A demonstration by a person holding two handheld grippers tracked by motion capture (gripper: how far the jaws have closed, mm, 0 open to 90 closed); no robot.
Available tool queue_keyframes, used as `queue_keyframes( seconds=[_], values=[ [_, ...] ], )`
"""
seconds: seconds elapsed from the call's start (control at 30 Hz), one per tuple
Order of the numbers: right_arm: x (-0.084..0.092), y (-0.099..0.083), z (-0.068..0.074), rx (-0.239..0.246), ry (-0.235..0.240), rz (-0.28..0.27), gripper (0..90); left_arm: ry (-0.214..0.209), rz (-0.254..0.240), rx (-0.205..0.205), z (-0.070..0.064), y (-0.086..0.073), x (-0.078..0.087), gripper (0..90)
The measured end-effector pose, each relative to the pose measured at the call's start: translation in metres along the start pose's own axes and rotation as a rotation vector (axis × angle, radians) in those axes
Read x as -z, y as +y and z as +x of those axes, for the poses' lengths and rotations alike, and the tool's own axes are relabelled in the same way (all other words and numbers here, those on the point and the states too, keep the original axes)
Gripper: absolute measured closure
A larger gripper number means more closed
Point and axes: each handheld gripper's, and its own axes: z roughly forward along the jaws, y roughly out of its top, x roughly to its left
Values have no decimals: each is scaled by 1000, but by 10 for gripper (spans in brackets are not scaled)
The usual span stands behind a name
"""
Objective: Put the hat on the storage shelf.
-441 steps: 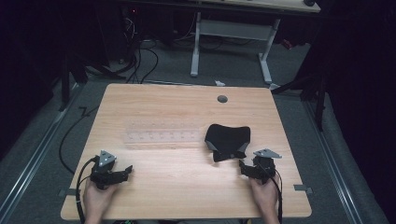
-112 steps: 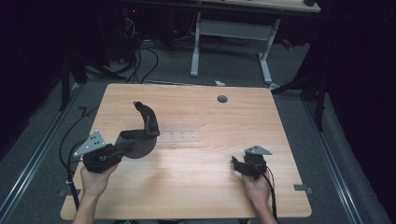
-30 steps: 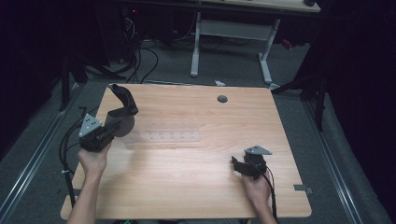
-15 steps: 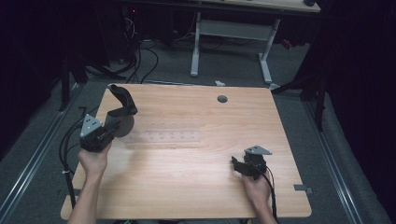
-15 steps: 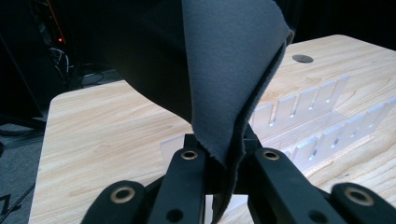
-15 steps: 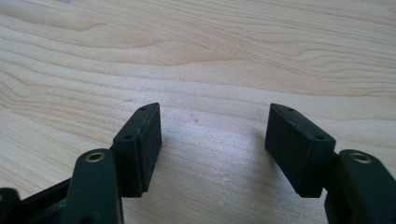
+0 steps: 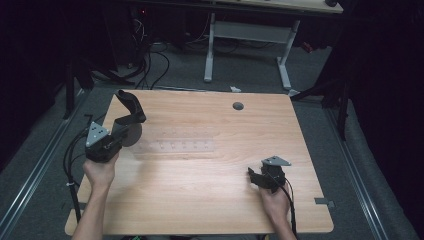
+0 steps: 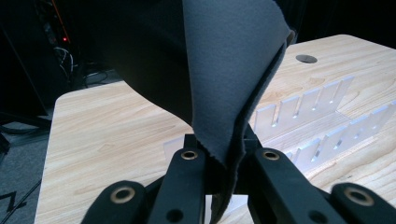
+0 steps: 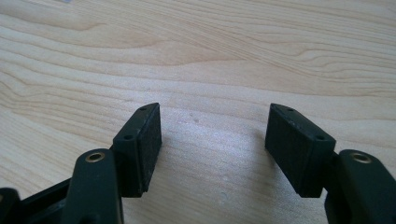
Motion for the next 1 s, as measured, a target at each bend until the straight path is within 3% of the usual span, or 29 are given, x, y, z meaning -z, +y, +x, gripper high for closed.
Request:
queue_keyframes(
  seconds=[0.77,1.0],
  values=[
    [0,0,0,1,2,0,363,65,21,4,-11,1,-4,865],
    [0,0,0,1,2,0,361,59,28,-3,-11,1,-2,865]
  ],
)
